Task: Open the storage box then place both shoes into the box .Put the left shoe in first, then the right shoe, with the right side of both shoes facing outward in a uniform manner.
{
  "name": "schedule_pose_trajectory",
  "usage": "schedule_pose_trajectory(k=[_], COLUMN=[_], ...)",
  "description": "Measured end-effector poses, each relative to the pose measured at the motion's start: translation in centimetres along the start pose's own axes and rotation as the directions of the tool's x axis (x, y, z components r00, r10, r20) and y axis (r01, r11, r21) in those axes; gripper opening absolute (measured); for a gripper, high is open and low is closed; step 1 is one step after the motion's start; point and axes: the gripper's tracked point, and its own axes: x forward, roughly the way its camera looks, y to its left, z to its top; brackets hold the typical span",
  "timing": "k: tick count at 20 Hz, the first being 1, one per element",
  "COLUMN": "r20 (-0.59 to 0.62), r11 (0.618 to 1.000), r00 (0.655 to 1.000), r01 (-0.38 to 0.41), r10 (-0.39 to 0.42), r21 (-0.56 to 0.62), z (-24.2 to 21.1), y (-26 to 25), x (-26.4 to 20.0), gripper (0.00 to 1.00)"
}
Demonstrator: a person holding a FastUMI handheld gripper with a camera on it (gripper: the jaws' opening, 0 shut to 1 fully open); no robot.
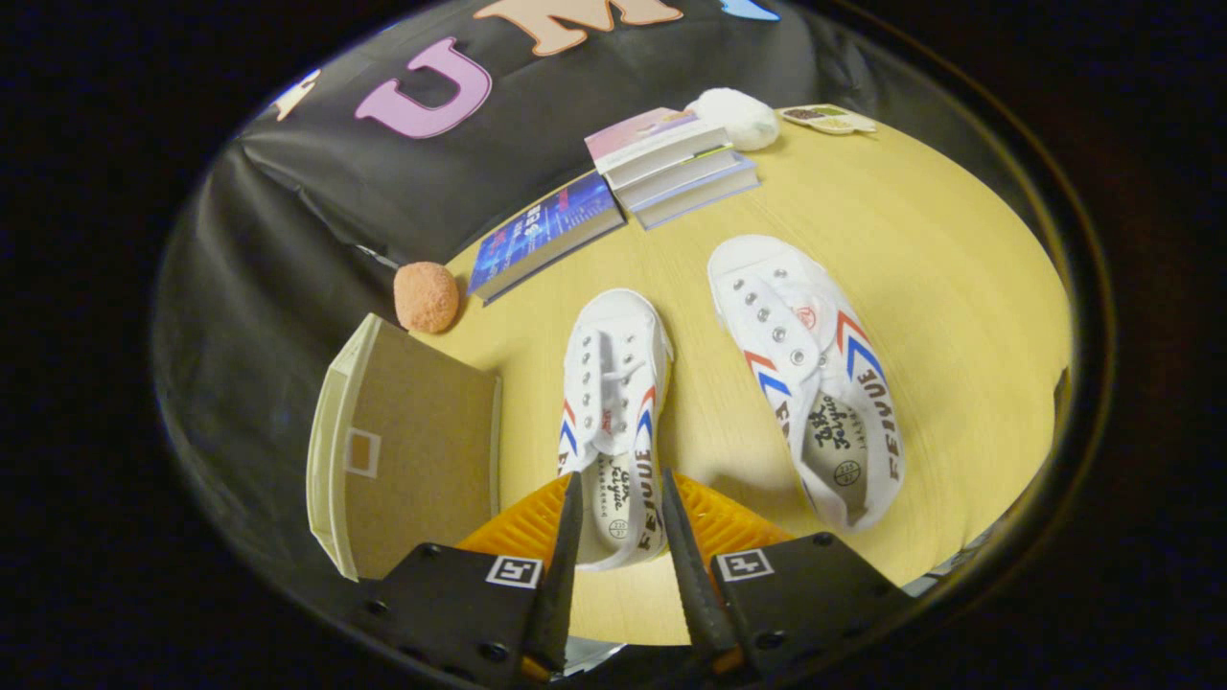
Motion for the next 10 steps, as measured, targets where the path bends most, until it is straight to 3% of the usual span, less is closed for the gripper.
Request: schedule_pose_trajectory(k=[10], r20=[-0.046], r11=[0.995], r00=[0.994], r01=[0.099], r10=[-0.099], r21=[-0.008], z=[0.0], y=[-1.0], x=[5.7], gripper=[0.52])
